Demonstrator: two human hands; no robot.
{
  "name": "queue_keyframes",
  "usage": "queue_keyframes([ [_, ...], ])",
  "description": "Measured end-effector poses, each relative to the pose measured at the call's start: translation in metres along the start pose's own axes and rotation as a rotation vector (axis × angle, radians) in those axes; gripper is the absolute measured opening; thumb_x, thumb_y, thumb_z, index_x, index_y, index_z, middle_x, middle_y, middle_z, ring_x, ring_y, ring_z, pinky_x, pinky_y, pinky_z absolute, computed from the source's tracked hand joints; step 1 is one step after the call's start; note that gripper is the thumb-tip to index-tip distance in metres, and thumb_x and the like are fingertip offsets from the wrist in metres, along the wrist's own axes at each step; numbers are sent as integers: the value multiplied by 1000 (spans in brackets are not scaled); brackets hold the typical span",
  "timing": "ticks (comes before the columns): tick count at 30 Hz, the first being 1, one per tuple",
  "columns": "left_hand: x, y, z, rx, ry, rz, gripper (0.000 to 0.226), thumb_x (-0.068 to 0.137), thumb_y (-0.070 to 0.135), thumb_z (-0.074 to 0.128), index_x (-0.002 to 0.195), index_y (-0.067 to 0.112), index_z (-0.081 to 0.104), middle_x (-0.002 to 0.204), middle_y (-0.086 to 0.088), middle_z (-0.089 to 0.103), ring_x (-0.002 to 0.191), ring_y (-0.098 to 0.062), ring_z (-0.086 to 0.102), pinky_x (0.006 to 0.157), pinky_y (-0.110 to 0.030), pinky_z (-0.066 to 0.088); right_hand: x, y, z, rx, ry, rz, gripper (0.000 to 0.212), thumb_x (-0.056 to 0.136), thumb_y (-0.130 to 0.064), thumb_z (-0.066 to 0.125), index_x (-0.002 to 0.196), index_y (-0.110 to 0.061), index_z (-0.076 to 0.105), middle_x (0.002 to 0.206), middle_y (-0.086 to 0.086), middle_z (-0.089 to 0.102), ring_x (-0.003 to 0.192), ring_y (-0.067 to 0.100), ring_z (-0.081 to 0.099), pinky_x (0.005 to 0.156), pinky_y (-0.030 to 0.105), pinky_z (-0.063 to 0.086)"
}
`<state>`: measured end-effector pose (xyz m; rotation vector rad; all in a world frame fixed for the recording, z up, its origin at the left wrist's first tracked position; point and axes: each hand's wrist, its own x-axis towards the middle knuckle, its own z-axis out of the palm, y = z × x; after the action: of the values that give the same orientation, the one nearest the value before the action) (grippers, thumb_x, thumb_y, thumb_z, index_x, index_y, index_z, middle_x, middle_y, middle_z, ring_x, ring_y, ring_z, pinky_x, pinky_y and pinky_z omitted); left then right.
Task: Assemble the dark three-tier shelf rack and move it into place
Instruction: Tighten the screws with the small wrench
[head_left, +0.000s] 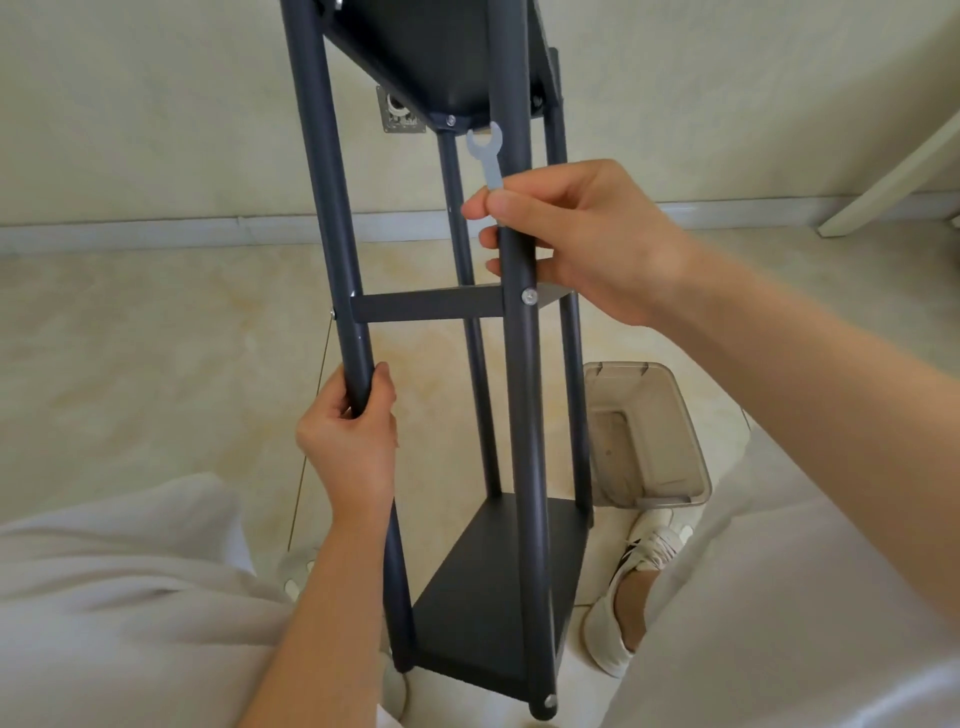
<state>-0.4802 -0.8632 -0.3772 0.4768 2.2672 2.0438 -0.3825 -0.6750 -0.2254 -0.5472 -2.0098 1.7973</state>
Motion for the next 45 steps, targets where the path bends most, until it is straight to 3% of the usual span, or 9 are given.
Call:
queue_keyframes([
  [5,11,-6,5,88,6,2,22,97,25,64,77,15,63,62,-2,55,50,-24,52,47,-29,44,-2,-2,9,-114,-17,-42,14,95,-17,64,96,-18,78,91,-4,69,94,19,70,84,34,60],
  [12,30,-7,5,281,-2,35,27,103,31,54,102,6,62,75,-5,57,69,-31,59,64,-44,52,-6,-2,15,-151,7,-80,14,95,-16,63,98,-18,77,101,3,62,92,15,69,87,28,58],
  [16,18,11,8,457,-23,93,44,104,31,49,143,11,48,127,-12,54,114,-28,49,99,-29,39,-4,1,19,-161,42,-84,14,94,-18,65,99,-21,78,96,1,62,92,17,68,86,27,58],
  [18,1,27,9,480,25,224,51,103,31,48,149,11,42,138,-14,46,122,-27,41,100,-22,28,-2,2,22,-163,58,-86,14,94,-18,65,98,-22,78,93,-2,62,94,17,67,88,30,58],
  [22,-45,50,17,306,-71,224,45,98,47,40,136,24,50,122,6,54,98,-4,58,79,-10,45,1,6,30,-149,76,-79,14,95,-17,65,100,-20,78,95,0,61,101,22,66,96,37,54],
  [28,-65,53,25,230,-240,19,27,94,52,53,112,33,48,79,11,61,65,-14,66,62,-33,60,0,5,37,-188,58,-77,17,95,-18,64,107,-17,77,91,-6,63,95,16,66,90,33,56],
  [31,-54,50,24,118,-307,-60,34,88,56,54,96,23,56,67,10,60,49,-14,60,50,-27,52,2,1,38,-174,61,-87,18,96,-17,63,108,-12,76,86,-11,66,94,14,66,88,29,57],
  [41,-35,44,27,157,-150,92,40,83,64,48,84,24,53,60,18,52,54,-2,54,48,-10,41,10,-10,35,-360,-74,-177,14,95,-20,65,100,-19,78,81,-23,63,87,-8,58,84,9,44],
  [45,-32,42,34,139,-140,119,42,84,59,52,90,17,56,64,18,47,57,1,55,49,-8,40,9,-4,28,-348,-82,-152,14,95,-19,65,99,-18,78,107,5,69,110,9,58,90,8,44],
])
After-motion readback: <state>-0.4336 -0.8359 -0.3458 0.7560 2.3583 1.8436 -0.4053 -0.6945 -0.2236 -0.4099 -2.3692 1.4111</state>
